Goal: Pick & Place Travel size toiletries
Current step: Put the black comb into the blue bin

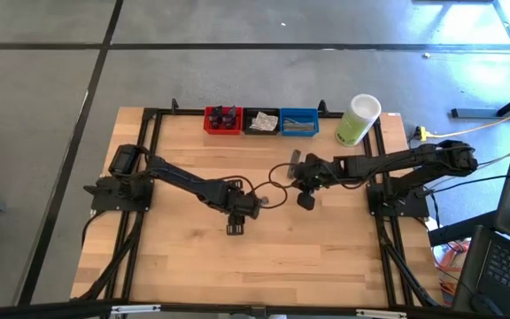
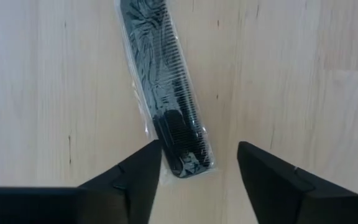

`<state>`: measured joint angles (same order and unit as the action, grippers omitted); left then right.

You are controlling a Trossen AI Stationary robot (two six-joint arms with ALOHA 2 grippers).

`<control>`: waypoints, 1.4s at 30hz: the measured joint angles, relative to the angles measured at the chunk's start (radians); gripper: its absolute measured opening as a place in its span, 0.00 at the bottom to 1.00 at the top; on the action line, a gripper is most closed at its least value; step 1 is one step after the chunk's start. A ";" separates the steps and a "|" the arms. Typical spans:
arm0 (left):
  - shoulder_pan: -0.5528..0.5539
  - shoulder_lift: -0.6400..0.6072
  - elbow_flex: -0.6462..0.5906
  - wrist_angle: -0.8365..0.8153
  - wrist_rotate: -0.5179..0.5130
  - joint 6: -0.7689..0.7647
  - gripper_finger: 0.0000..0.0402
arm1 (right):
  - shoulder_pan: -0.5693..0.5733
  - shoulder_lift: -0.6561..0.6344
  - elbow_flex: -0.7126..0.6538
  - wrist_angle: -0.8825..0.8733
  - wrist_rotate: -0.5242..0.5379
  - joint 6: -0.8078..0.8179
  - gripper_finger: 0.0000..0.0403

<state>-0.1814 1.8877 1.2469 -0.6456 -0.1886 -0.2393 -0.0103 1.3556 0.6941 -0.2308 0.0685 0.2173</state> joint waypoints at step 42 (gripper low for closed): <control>0.048 -0.084 -0.295 0.373 0.052 -0.116 0.44 | 0.026 0.000 0.000 0.025 0.038 0.005 0.09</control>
<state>-0.1337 1.8042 0.9520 -0.2731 -0.1362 -0.3557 0.0158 1.3556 0.6937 -0.2055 0.1066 0.2224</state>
